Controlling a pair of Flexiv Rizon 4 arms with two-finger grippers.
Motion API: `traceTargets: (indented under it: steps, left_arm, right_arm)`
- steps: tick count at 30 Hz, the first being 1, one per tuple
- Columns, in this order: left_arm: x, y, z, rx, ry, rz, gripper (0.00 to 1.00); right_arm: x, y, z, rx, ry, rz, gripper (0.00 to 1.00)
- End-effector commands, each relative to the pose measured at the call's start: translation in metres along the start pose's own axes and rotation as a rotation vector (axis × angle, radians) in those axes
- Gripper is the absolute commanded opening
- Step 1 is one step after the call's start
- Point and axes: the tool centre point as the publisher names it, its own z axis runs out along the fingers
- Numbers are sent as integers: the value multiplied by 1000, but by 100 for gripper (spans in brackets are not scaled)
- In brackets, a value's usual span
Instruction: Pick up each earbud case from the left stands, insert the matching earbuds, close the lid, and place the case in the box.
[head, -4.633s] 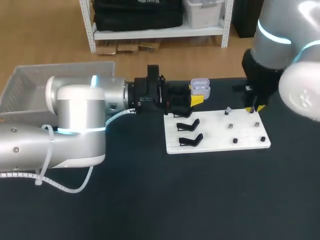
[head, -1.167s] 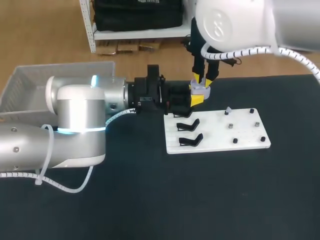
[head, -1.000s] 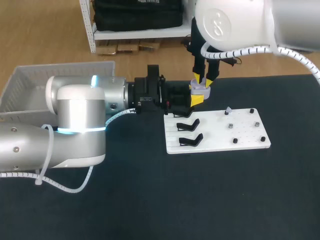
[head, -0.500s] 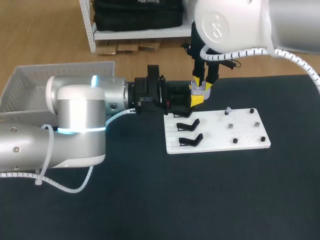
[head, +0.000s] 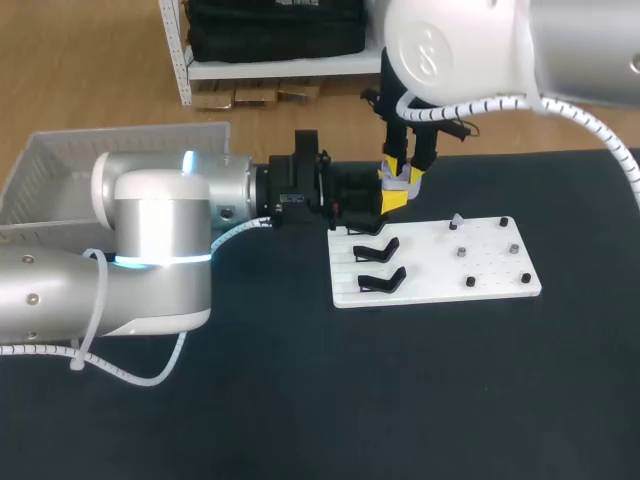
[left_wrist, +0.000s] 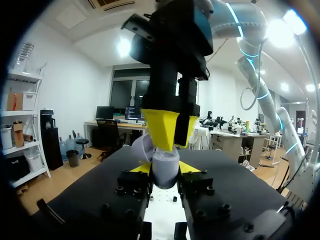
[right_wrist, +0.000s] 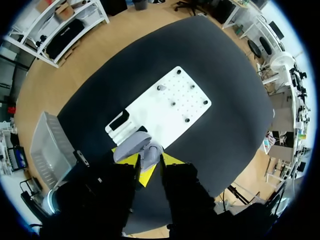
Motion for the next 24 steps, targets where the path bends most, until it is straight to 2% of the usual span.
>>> traceTargets:
  steps: [1, 3, 7, 8, 10, 12, 18, 24]
  left_arm:
    - [1, -1, 0, -5, -8, 5, 0]
    - [1, -1, 0, -5, -8, 5, 0]
    - [1, -1, 0, -5, -8, 5, 0]
    - [1, -1, 0, -5, -8, 5, 0]
    - [1, -1, 0, -5, -8, 5, 0]
    - [1, -1, 0, -5, -8, 5, 0]
    - [1, -1, 0, -5, -8, 5, 0]
    - [1, -1, 0, -5, -8, 5, 0]
  right_arm:
    - [3, 0, -4, 2, -5, -10, 41]
    - [6, -1, -5, 4, -13, -21, 43]
    - [13, -12, -16, -71, -18, -99, 48]
    - [15, -17, -20, -100, -30, -143, 67]
    - [17, -24, -25, -136, -38, -197, 100]
    - [19, -31, -28, -183, -49, -253, 100]
    - [24, -47, -36, -229, -112, -352, 100]
    - [27, -64, -34, -158, -184, -359, 100]
